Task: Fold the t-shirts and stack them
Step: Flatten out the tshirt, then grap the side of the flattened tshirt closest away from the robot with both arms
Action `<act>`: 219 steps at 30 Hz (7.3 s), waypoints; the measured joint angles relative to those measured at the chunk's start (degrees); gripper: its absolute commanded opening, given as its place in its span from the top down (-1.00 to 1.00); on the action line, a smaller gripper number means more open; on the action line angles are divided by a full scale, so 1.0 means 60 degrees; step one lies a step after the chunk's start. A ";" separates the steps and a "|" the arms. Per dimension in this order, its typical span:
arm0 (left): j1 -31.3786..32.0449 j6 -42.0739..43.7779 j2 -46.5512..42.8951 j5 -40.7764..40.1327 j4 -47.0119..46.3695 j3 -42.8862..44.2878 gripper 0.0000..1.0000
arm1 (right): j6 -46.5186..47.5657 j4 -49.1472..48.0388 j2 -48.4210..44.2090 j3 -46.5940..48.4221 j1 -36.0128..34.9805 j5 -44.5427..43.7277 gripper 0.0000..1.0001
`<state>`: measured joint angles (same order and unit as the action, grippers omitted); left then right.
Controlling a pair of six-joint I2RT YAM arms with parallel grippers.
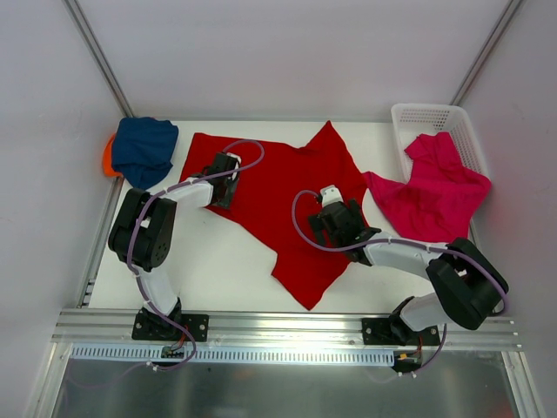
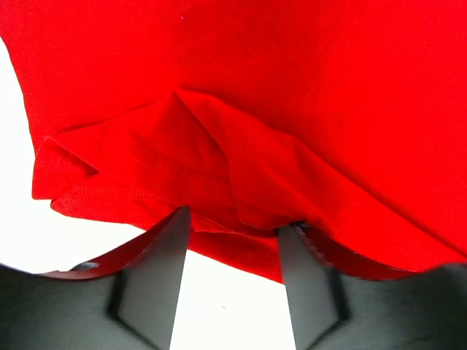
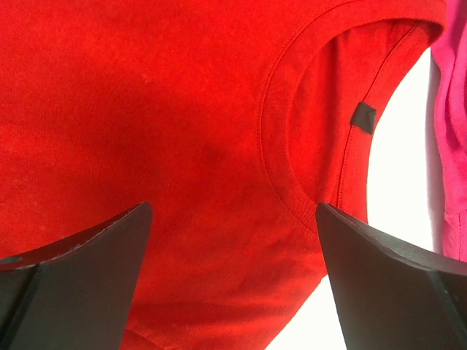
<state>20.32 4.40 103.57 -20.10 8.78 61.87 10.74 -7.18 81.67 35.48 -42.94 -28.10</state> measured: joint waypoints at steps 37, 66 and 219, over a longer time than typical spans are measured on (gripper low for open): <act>0.0182 -0.0193 -0.3104 -0.2044 0.0346 -0.1035 1.00 | 0.0149 0.0233 0.0404 0.0463 -0.0401 -0.0175 -0.99; 0.0758 -0.0809 -0.8076 -0.5282 0.0299 -0.5880 -0.98 | -0.0353 0.0958 -0.1082 0.0419 -0.0809 0.0149 -0.99; -0.0951 -1.1446 -1.3810 -0.1311 0.2900 -0.8692 -0.98 | -0.7420 0.5901 -0.5778 -0.1792 -0.2543 -0.1002 0.99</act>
<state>14.61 -64.27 20.71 -27.97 26.17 9.72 -33.78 28.23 47.00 24.73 -58.19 -34.11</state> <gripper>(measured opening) 0.990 0.009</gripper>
